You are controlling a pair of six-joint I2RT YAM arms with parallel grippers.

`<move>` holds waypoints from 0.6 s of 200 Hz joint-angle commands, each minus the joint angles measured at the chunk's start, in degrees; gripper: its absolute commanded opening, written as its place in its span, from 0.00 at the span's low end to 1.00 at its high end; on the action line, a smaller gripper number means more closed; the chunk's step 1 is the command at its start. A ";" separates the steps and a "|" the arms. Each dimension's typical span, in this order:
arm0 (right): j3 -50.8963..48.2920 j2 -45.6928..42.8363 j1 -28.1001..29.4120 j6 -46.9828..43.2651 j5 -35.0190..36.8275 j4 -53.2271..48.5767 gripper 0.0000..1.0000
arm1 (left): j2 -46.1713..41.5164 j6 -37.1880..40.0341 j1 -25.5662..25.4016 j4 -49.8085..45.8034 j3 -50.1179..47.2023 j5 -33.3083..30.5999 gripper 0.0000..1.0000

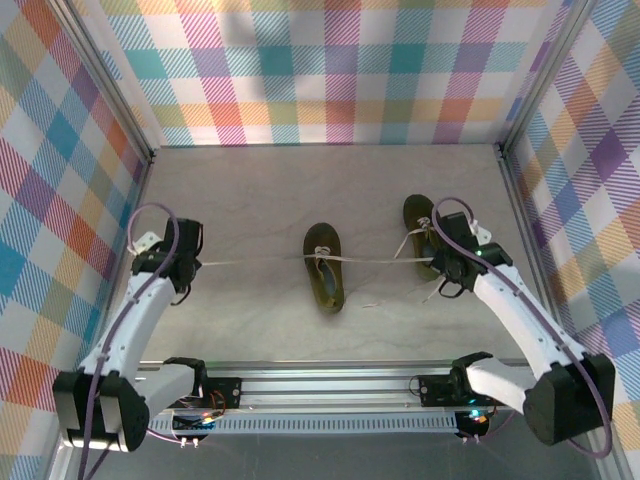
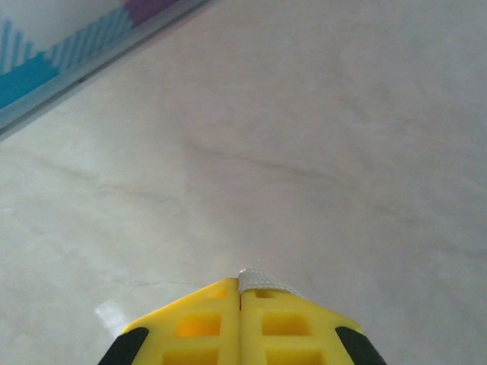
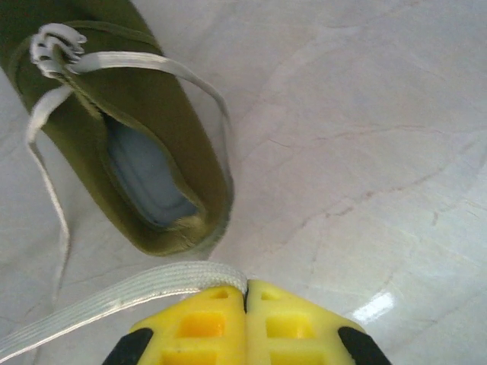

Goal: Tie the shoes

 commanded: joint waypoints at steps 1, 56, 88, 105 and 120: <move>-3.69 -0.45 0.19 2.51 0.63 -3.28 0.00 | -1.32 -2.70 -0.02 -3.36 -3.25 -2.15 0.11; -3.08 4.15 0.53 0.01 -2.70 -0.60 0.00 | 1.79 7.15 -1.64 5.99 -2.64 6.49 0.83; -2.11 4.37 0.62 -1.88 -4.07 0.64 0.00 | 9.27 17.52 -10.36 20.46 -1.64 20.91 0.79; -2.29 4.41 0.67 -2.24 -4.73 1.11 0.00 | 16.41 21.57 -16.84 20.54 1.71 18.12 0.76; -2.54 4.02 0.60 -2.57 -5.57 1.60 0.00 | 22.51 23.98 -20.35 18.62 5.04 14.78 0.76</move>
